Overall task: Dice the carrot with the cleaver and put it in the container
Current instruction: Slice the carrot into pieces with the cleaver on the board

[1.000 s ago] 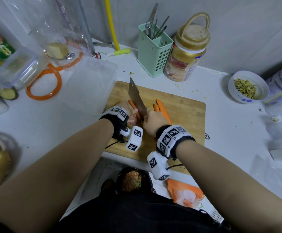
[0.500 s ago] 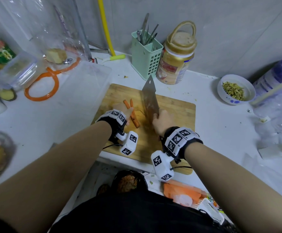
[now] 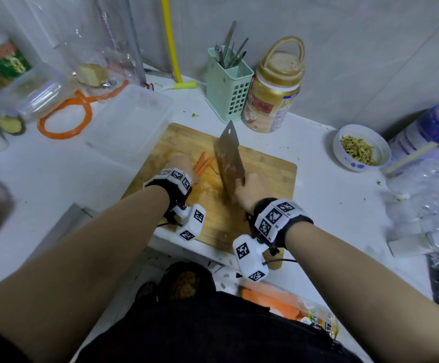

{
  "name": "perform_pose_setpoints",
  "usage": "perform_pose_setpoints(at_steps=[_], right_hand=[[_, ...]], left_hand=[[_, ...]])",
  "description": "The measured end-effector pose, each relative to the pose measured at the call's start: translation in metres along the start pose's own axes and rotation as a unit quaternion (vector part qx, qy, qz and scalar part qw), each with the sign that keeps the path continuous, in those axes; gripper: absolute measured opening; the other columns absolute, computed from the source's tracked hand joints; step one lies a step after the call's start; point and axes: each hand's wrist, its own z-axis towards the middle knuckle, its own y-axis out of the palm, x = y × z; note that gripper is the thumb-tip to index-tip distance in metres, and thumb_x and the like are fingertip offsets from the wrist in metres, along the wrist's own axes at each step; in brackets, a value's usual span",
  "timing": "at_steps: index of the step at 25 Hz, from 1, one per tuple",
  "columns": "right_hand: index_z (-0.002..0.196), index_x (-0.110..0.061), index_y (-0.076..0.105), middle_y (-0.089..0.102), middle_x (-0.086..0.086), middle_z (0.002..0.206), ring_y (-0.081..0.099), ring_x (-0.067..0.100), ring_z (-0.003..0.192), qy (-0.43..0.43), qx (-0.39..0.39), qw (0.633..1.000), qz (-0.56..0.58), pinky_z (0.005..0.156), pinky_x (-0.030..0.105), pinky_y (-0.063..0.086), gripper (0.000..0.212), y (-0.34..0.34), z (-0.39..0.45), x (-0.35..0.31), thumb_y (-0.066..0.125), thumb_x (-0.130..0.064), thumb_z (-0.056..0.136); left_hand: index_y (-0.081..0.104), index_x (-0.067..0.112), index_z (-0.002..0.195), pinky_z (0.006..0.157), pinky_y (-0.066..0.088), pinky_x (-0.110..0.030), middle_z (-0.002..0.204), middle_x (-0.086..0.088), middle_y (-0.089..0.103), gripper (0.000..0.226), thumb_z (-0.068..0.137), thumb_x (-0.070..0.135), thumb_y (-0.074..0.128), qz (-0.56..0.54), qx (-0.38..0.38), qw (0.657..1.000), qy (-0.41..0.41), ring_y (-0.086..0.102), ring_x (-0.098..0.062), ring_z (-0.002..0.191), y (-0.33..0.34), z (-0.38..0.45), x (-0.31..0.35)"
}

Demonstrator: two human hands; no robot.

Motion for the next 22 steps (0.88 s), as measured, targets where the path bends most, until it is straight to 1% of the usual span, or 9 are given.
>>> perform_pose_setpoints(at_steps=[3,7,10,12,14,16,18,20,22], right_hand=[[0.111,-0.002,0.058,0.064,0.015,0.097,0.063,0.031,0.086,-0.012,0.008,1.0,-0.002,0.076,0.039,0.054,0.026,-0.002,-0.001,0.0,0.04,-0.018,0.101],[0.115,-0.002,0.057,0.064,0.018,0.103,0.063,0.035,0.089,-0.009,0.027,0.999,0.018,0.075,0.037,0.051,0.028,-0.005,0.0,0.005,0.039,-0.018,0.1],[0.107,-0.003,0.055,0.062,0.017,0.093,0.063,0.036,0.07,0.001,0.034,0.999,0.03,0.069,0.042,0.055,0.024,-0.009,0.001,0.01,0.037,-0.018,0.1],[0.099,-0.007,0.05,0.061,0.015,0.089,0.06,0.031,0.059,-0.003,0.031,0.999,0.033,0.062,0.041,0.055,0.018,-0.012,0.001,0.012,0.036,-0.018,0.101],[0.097,-0.008,0.048,0.062,0.015,0.088,0.06,0.03,0.052,-0.004,0.023,0.999,0.036,0.053,0.036,0.054,0.018,-0.013,0.001,0.01,0.035,-0.019,0.101],[0.101,-0.005,0.048,0.061,0.016,0.082,0.056,0.022,0.034,0.003,0.005,0.998,0.055,0.036,0.024,0.043,0.021,-0.01,-0.001,0.004,0.034,-0.02,0.102],[0.106,-0.001,0.048,0.06,0.018,0.078,0.051,0.019,0.026,0.009,-0.015,0.998,0.068,0.029,0.019,0.035,0.024,-0.004,-0.001,-0.003,0.033,-0.02,0.102],[0.116,-0.002,0.047,0.061,0.021,0.084,0.056,0.024,0.034,0.005,-0.03,0.997,0.076,0.032,0.02,0.038,0.027,0.007,0.0,-0.01,0.034,-0.021,0.101],[0.127,-0.006,0.046,0.06,0.026,0.103,0.066,0.034,0.06,-0.006,-0.033,0.996,0.086,0.041,0.023,0.041,0.034,0.021,0.004,-0.015,0.036,-0.024,0.099]], left_hand=[[0.059,0.011,0.078,0.068,0.053,-0.033,0.085,-0.007,0.068,0.033,0.075,0.036,0.081,-0.001,-0.027,1.0,0.004,0.065,-0.024,0.078,-0.003,-0.008,0.004],[0.064,0.011,0.09,0.074,0.047,-0.029,0.089,-0.003,0.064,0.032,0.08,0.037,0.078,0.003,-0.061,0.998,0.022,0.062,-0.021,0.087,0.003,-0.017,0.021],[0.067,0.011,0.098,0.08,0.048,-0.029,0.093,-0.001,0.064,0.035,0.082,0.041,0.075,-0.028,-0.045,0.998,0.014,0.061,-0.02,0.089,0.008,-0.021,0.023],[0.068,0.01,0.093,0.085,0.053,-0.034,0.09,0.0,0.068,0.029,0.084,0.037,0.074,-0.067,-0.03,0.997,-0.006,0.065,-0.021,0.088,0.007,-0.02,0.016],[0.063,0.012,0.08,0.082,0.055,-0.036,0.09,-0.005,0.072,0.024,0.086,0.033,0.073,-0.096,-0.015,0.995,-0.029,0.068,-0.024,0.085,0.002,-0.02,0.007],[0.054,0.012,0.07,0.08,0.057,-0.039,0.088,-0.011,0.072,0.029,0.087,0.029,0.071,-0.107,0.004,0.993,-0.044,0.069,-0.027,0.083,-0.005,-0.021,-0.004],[0.052,0.011,0.066,0.079,0.058,-0.045,0.087,-0.016,0.072,0.032,0.088,0.026,0.069,-0.129,0.017,0.99,-0.046,0.07,-0.031,0.083,-0.012,-0.021,-0.016],[0.051,0.011,0.066,0.079,0.058,-0.048,0.085,-0.018,0.072,0.032,0.088,0.027,0.068,-0.157,0.026,0.986,-0.049,0.071,-0.032,0.082,-0.018,-0.02,-0.028],[0.052,0.011,0.072,0.08,0.058,-0.045,0.086,-0.013,0.072,0.03,0.09,0.032,0.064,-0.138,0.034,0.989,-0.052,0.07,-0.031,0.081,-0.023,-0.02,-0.035]])
